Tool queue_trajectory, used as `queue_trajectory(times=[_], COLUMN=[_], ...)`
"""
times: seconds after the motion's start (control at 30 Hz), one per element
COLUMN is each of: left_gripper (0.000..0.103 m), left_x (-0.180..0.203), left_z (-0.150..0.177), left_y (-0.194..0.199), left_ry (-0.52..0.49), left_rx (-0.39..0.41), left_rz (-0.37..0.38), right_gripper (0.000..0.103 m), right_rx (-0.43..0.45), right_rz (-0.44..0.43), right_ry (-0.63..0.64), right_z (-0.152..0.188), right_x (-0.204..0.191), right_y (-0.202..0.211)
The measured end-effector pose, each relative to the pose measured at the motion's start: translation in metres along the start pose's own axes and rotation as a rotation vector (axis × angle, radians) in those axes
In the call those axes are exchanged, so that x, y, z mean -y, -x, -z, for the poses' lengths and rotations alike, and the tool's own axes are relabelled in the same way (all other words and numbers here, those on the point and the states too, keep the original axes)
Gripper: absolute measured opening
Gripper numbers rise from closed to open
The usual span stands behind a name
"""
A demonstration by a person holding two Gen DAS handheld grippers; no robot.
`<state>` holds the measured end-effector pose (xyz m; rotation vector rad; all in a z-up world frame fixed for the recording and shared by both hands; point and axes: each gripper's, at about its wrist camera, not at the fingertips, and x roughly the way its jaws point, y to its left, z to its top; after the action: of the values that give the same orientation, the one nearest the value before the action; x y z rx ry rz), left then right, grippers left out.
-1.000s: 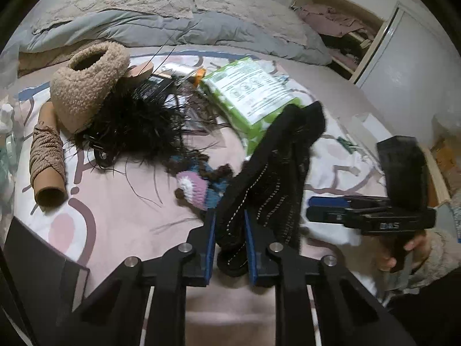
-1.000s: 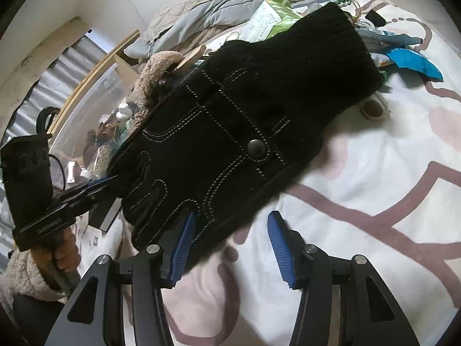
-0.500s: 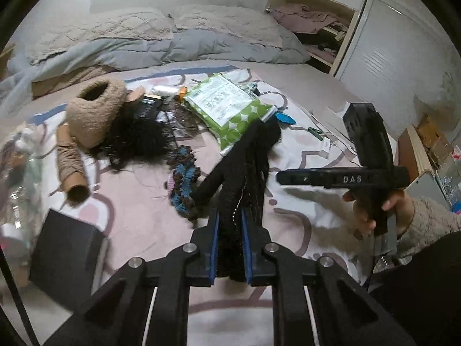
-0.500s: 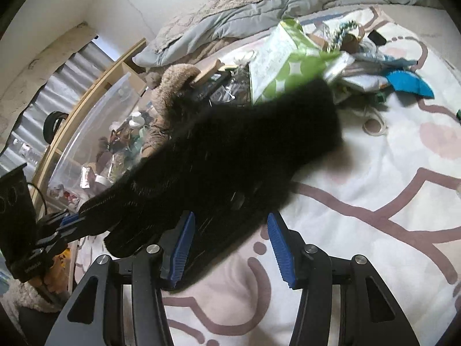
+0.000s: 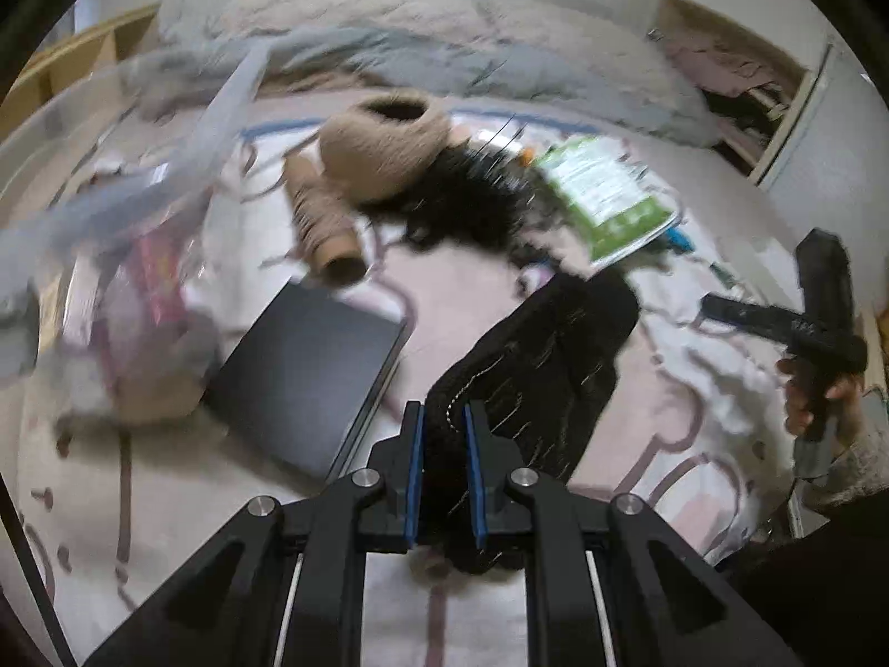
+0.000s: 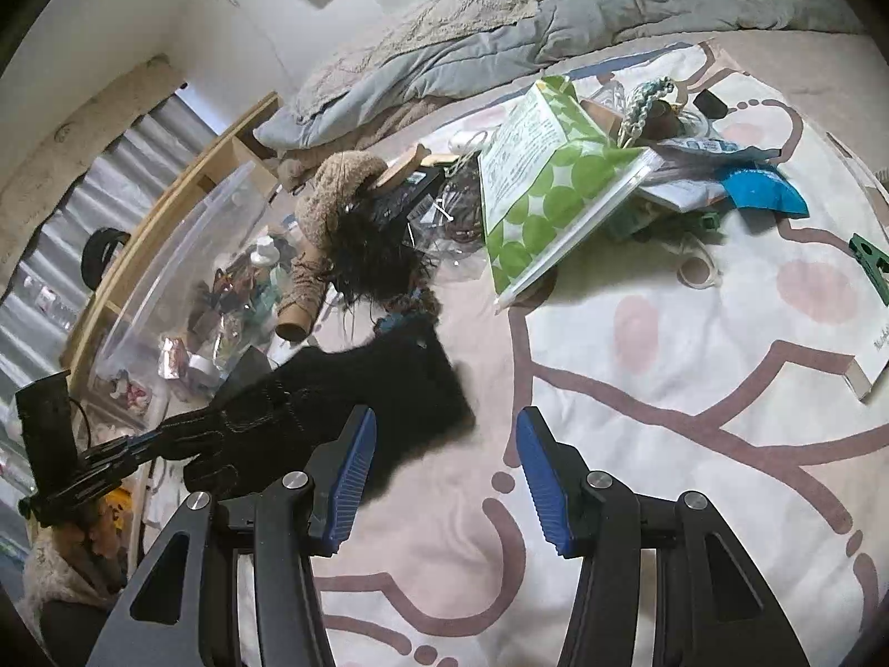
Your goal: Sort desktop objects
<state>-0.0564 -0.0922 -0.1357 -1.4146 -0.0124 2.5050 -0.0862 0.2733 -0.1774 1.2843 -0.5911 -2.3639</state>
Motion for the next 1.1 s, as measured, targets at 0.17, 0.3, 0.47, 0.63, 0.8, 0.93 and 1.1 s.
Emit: queue_trajectory(times=[0.17,0.3,0.47,0.63,0.8,0.93,1.1], left_gripper=[0.027,0.08,0.082,0.082,0.082,0.082,0.082], left_x=[0.008,0.02,0.035,0.052,0.063,0.065,0.064], left_z=[0.011,0.011,0.009,0.008,0.007,0.0,-0.022], left_y=[-0.005,0.0,-0.003,-0.019,-0.039,-0.051,-0.067], left_ry=[-0.109,-0.217,-0.297,-0.35,-0.386,-0.384,-0.372], left_rx=[0.027,0.123,0.177,0.164,0.132,0.128,0.141], left_rz=[-0.212,-0.304,-0.223,-0.115,-0.052,-0.035,-0.026], right_gripper=[0.053,0.053,0.053,0.053,0.064,0.086,0.1], right_rx=[-0.036,-0.063,-0.075,-0.091,-0.111,-0.122,-0.136], right_rz=[0.043,0.094,0.193,0.272,0.296,0.283,0.305], right_ry=[0.022,0.061,0.138,0.194,0.234,0.324,0.422], right_z=[0.004,0.008,0.013,0.018,0.025,0.033,0.041], right_x=[0.0,0.001,0.001,0.005,0.011,0.002,-0.006], right_y=[-0.015,-0.027,-0.038,-0.048,-0.059,-0.065,-0.074])
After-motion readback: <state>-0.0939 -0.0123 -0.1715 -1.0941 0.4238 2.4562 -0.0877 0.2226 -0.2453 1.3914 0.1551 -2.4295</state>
